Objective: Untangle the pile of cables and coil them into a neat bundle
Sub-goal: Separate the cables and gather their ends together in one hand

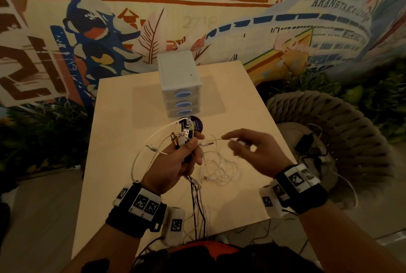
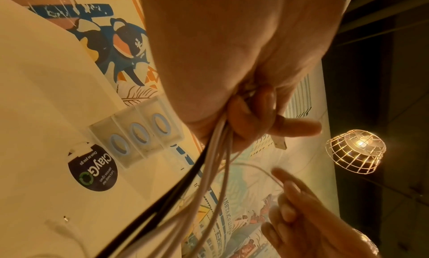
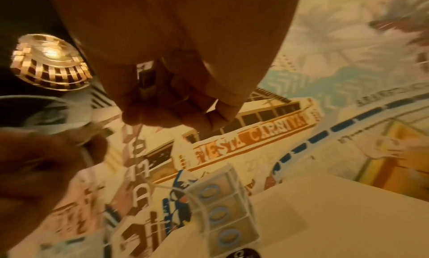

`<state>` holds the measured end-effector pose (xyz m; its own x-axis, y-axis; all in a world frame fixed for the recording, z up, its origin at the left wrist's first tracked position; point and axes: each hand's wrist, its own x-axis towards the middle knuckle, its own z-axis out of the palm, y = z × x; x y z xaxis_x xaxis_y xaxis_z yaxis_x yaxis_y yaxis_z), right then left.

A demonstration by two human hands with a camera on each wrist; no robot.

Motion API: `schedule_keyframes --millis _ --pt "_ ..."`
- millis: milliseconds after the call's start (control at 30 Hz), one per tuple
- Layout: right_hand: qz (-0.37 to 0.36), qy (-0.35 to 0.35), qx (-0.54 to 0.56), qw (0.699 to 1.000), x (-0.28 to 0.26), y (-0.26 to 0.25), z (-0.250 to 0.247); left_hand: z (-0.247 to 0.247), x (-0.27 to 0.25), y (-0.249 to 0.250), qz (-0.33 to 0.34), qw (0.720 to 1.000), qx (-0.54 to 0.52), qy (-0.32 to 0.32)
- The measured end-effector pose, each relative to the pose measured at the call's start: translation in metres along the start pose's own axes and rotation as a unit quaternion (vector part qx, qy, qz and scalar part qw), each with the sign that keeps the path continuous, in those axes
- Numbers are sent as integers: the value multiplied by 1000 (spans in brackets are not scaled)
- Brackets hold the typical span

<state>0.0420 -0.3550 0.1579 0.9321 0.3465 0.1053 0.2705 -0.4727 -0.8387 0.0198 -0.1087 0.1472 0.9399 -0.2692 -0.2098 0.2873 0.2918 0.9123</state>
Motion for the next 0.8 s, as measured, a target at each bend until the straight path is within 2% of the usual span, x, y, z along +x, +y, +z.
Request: schedule_keyframes --millis 133,300,467,633,800 --pt "-44 -26 -22 998 4 -23 25 6 2 1 -27 1000 -11 9" --pt "-58 20 -50 997 5 -29 30 6 -1 1 -49 999 7 2" --pt "-79 38 -84 993 7 -35 26 9 -7 -2 -61 998 10 -18" --pt "-81 45 -102 991 5 -38 23 7 -11 -5 -36 999 24 -31" --pt "-48 -3 -72 996 2 -30 23 6 -12 -6 -56 998 -27 -28"
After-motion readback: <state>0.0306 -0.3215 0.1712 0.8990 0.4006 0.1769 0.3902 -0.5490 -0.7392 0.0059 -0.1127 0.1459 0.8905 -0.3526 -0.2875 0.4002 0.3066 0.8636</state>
